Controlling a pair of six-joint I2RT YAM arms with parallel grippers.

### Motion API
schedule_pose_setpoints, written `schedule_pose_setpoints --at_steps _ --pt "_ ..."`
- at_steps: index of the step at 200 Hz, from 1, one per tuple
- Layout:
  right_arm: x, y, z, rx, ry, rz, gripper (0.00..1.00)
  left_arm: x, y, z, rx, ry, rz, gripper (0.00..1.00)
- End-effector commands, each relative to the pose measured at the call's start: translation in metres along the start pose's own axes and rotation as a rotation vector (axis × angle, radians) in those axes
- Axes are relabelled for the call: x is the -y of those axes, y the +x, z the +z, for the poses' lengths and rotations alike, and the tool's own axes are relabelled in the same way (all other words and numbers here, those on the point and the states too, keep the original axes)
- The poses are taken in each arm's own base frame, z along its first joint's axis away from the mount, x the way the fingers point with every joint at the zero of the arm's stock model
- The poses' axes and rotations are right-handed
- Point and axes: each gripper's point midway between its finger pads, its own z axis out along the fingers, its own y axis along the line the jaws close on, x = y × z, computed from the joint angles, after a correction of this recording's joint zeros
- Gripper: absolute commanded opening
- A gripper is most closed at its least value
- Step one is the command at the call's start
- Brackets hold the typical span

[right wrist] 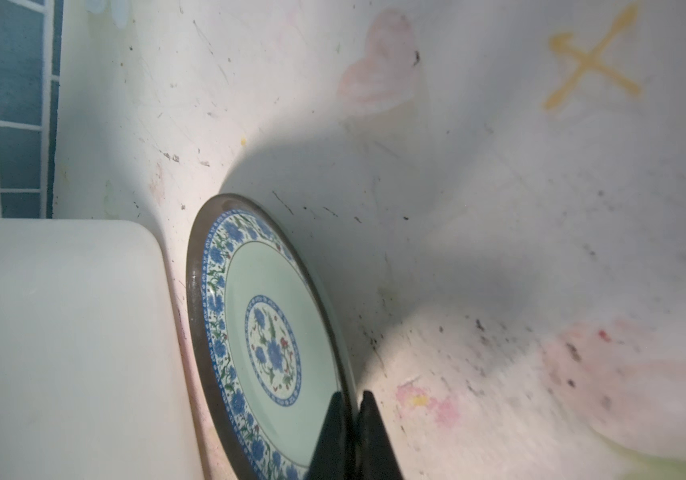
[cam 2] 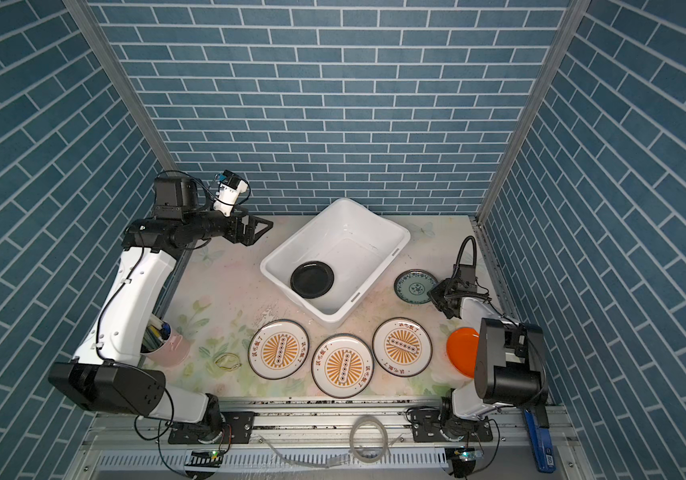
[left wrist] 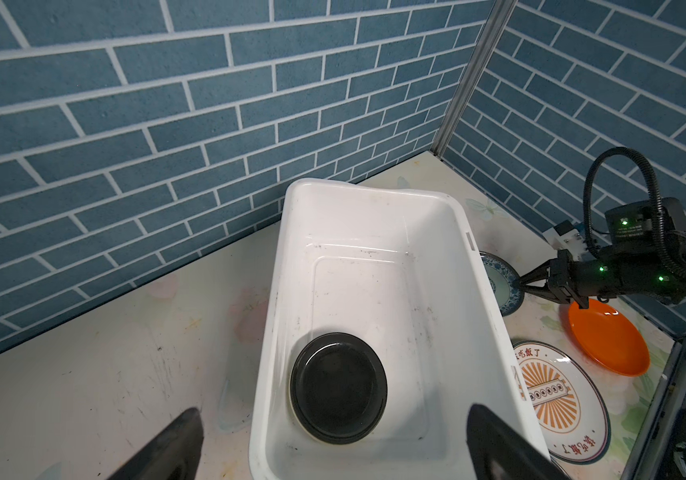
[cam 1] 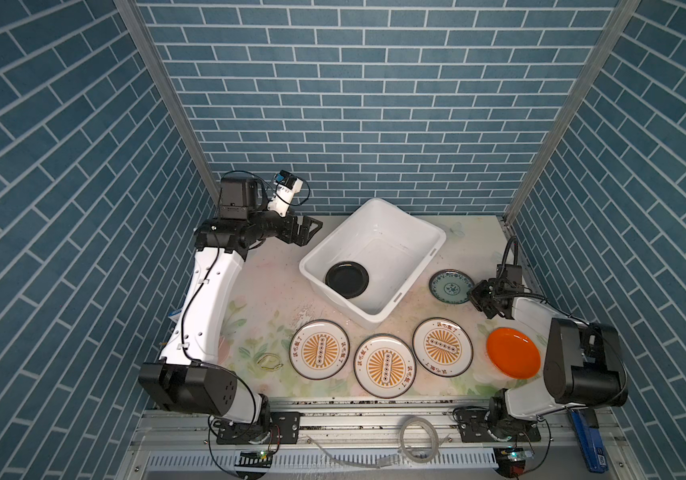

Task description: Place the plates into the plastic bin on the countertop

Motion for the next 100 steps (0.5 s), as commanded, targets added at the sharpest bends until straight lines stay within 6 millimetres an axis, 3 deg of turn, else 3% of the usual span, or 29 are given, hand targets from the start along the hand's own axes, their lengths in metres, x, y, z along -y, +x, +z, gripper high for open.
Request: schedule_pose_setpoints --at_steps 1,100 --pt "-0.009 -0.017 -0.019 0.063 -0.008 0.035 0.00 0.002 -0.009 -0.002 0.019 0.003 0.013 1.00" --pt "0.001 -0.051 -0.074 0.227 0.026 0.103 0.00 0.001 -0.008 0.002 0.014 0.009 0.010 1.00"
